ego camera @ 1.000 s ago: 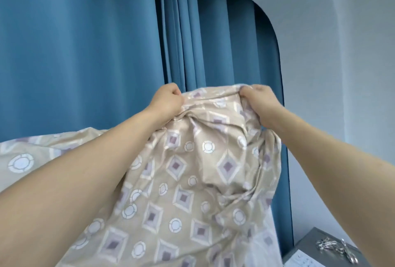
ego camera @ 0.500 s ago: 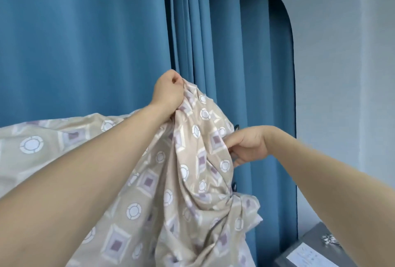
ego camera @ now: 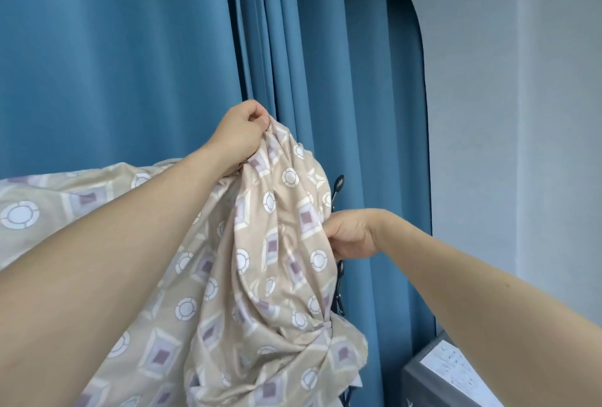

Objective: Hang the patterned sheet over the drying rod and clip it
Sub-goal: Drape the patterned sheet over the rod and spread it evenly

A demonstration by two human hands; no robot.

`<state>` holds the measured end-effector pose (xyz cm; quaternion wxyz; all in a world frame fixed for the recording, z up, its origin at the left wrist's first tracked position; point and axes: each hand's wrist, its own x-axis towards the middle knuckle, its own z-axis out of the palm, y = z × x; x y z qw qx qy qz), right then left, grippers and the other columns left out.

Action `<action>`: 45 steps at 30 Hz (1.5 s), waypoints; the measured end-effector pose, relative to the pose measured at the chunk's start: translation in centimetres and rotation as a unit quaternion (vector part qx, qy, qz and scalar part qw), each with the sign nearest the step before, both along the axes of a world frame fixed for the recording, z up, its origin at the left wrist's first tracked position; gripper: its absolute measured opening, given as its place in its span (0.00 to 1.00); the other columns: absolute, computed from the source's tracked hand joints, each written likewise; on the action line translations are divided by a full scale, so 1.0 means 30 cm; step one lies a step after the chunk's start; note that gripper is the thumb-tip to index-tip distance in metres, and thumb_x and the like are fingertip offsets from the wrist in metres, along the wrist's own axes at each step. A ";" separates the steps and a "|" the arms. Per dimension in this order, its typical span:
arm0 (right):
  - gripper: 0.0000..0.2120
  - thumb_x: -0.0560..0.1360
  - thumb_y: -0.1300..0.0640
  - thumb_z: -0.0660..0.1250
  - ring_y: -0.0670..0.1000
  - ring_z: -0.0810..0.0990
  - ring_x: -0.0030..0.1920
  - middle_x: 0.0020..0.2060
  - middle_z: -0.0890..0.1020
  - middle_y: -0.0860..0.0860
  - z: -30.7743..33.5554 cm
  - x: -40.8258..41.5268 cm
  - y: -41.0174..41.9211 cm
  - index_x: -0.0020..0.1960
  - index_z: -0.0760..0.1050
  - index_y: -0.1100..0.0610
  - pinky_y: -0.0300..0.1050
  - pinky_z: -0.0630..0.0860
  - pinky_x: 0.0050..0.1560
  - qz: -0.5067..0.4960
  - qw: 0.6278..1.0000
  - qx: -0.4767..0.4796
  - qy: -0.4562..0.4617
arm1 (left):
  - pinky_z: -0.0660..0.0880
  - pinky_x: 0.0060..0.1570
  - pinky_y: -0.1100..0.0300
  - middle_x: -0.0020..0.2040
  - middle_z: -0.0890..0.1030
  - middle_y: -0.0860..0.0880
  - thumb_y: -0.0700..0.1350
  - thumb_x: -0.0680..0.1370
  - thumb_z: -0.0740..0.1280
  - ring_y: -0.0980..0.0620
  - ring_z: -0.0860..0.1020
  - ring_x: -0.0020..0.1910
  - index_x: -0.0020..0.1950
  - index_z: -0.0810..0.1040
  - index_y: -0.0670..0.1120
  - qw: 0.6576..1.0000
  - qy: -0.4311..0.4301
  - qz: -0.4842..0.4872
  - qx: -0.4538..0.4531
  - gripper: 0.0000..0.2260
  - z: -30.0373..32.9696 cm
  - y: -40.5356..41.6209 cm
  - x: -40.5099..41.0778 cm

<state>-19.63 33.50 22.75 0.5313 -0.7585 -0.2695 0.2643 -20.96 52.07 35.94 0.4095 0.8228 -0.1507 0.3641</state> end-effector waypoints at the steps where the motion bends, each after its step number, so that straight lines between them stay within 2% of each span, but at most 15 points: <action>1: 0.27 0.70 0.61 0.69 0.58 0.75 0.66 0.66 0.77 0.57 0.010 -0.008 -0.004 0.68 0.73 0.61 0.53 0.69 0.69 -0.012 1.000 0.008 -0.012 | 0.68 0.31 0.66 0.40 0.74 0.50 0.41 0.81 0.61 0.53 0.70 0.35 0.47 0.75 0.44 1.000 -0.004 0.003 0.003 0.05 -0.001 0.002 -0.003; 5: 0.17 0.72 0.62 0.68 0.54 0.81 0.58 0.58 0.82 0.55 0.081 -0.038 -0.077 0.61 0.77 0.57 0.47 0.78 0.59 -0.043 0.996 0.067 -0.034 | 0.71 0.32 0.65 0.42 0.75 0.49 0.41 0.82 0.59 0.53 0.72 0.39 0.49 0.75 0.43 1.000 0.001 0.029 -0.009 0.06 0.004 0.017 -0.010; 8: 0.17 0.72 0.61 0.70 0.55 0.84 0.52 0.52 0.85 0.55 0.182 -0.019 -0.157 0.60 0.77 0.59 0.53 0.79 0.57 -0.207 0.969 0.079 -0.106 | 0.68 0.38 0.59 0.44 0.76 0.48 0.40 0.80 0.58 0.49 0.72 0.43 0.49 0.74 0.43 0.995 0.054 0.083 0.032 0.06 0.009 0.027 -0.006; 11: 0.12 0.73 0.60 0.68 0.56 0.84 0.46 0.47 0.85 0.56 0.316 0.016 -0.214 0.56 0.78 0.60 0.53 0.81 0.51 -0.359 0.909 0.055 -0.205 | 0.65 0.39 0.55 0.39 0.73 0.45 0.41 0.77 0.58 0.47 0.69 0.40 0.41 0.72 0.44 0.988 0.120 0.088 0.051 0.07 0.019 0.002 -0.006; 13: 0.10 0.71 0.58 0.66 0.55 0.81 0.43 0.43 0.82 0.54 0.405 0.042 -0.222 0.51 0.77 0.61 0.47 0.79 0.44 -0.409 0.866 0.034 -0.286 | 0.64 0.37 0.56 0.34 0.71 0.47 0.50 0.76 0.60 0.46 0.69 0.37 0.37 0.69 0.46 0.983 0.155 0.060 0.080 0.12 0.026 -0.021 -0.023; 16: 0.06 0.75 0.58 0.59 0.57 0.73 0.43 0.43 0.74 0.54 0.504 0.082 -0.182 0.50 0.66 0.59 0.48 0.69 0.41 -0.465 0.753 -0.106 -0.453 | 0.73 0.45 0.55 0.46 0.76 0.50 0.66 0.73 0.64 0.48 0.75 0.46 0.55 0.69 0.50 0.965 0.240 0.010 0.100 0.22 0.030 -0.032 -0.049; 18: 0.06 0.76 0.59 0.58 0.58 0.71 0.44 0.44 0.72 0.55 0.547 0.115 -0.141 0.50 0.61 0.59 0.48 0.66 0.41 -0.462 0.695 -0.165 -0.525 | 0.76 0.52 0.53 0.53 0.76 0.51 0.64 0.71 0.68 0.50 0.77 0.51 0.61 0.67 0.52 0.955 0.272 0.000 0.119 0.25 0.033 -0.031 -0.059; 22: 0.07 0.77 0.59 0.58 0.59 0.71 0.48 0.50 0.74 0.58 0.599 0.227 -0.073 0.54 0.63 0.59 0.50 0.66 0.44 -0.417 0.653 -0.241 -0.585 | 0.80 0.52 0.49 0.53 0.83 0.45 0.48 0.79 0.65 0.44 0.82 0.50 0.53 0.79 0.47 0.939 0.314 -0.028 0.133 0.07 0.034 -0.007 -0.059; 25: 0.15 0.77 0.48 0.62 0.58 0.73 0.52 0.51 0.73 0.53 0.593 0.296 -0.012 0.58 0.66 0.57 0.50 0.68 0.46 -0.339 0.715 -0.294 -0.536 | 0.78 0.56 0.41 0.50 0.85 0.43 0.48 0.75 0.68 0.41 0.84 0.50 0.56 0.82 0.44 0.913 0.390 -0.037 0.114 0.13 0.031 0.009 -0.065; 27: 0.16 0.76 0.43 0.62 0.55 0.75 0.48 0.50 0.77 0.50 0.558 0.328 0.019 0.55 0.70 0.55 0.48 0.70 0.45 -0.283 0.745 -0.370 -0.477 | 0.80 0.53 0.46 0.54 0.83 0.45 0.53 0.72 0.72 0.43 0.84 0.49 0.61 0.78 0.44 0.910 0.401 -0.004 0.104 0.21 0.032 0.009 -0.070; 30: 0.10 0.76 0.51 0.61 0.53 0.80 0.48 0.51 0.81 0.49 0.490 0.341 0.031 0.51 0.77 0.54 0.46 0.74 0.44 -0.203 0.710 -0.558 -0.379 | 0.79 0.53 0.53 0.62 0.75 0.51 0.61 0.68 0.74 0.50 0.80 0.52 0.69 0.67 0.53 0.917 0.365 0.057 0.150 0.33 0.031 0.010 -0.066; 34: 0.12 0.77 0.54 0.61 0.53 0.81 0.56 0.55 0.82 0.49 0.439 0.280 0.024 0.55 0.80 0.56 0.42 0.71 0.34 -0.152 0.683 -0.647 -0.303 | 0.80 0.55 0.49 0.48 0.86 0.51 0.61 0.61 0.78 0.48 0.85 0.46 0.54 0.82 0.49 0.890 0.380 0.063 0.245 0.26 0.018 -0.005 -0.081; 37: 0.13 0.78 0.54 0.61 0.51 0.80 0.43 0.46 0.82 0.48 0.419 0.267 0.005 0.57 0.79 0.58 0.43 0.75 0.36 -0.139 0.697 -0.639 -0.294 | 0.80 0.54 0.46 0.44 0.86 0.50 0.59 0.57 0.77 0.47 0.85 0.44 0.49 0.83 0.48 0.890 0.359 0.089 0.268 0.25 0.011 -0.019 -0.081; 40: 0.16 0.70 0.53 0.65 0.54 0.83 0.51 0.51 0.85 0.51 0.407 0.289 0.012 0.55 0.80 0.57 0.53 0.81 0.52 -0.146 0.780 -0.545 -0.270 | 0.79 0.55 0.49 0.44 0.86 0.53 0.61 0.61 0.76 0.49 0.85 0.44 0.49 0.82 0.51 0.886 0.343 0.111 0.290 0.22 0.011 -0.019 -0.085; 45: 0.14 0.77 0.60 0.59 0.57 0.79 0.51 0.52 0.81 0.56 0.452 0.153 0.063 0.58 0.78 0.60 0.49 0.76 0.53 -0.176 0.839 -0.321 -0.402 | 0.73 0.60 0.52 0.54 0.78 0.59 0.74 0.64 0.67 0.53 0.78 0.54 0.58 0.75 0.57 0.866 0.305 0.168 0.359 0.30 0.015 0.024 -0.142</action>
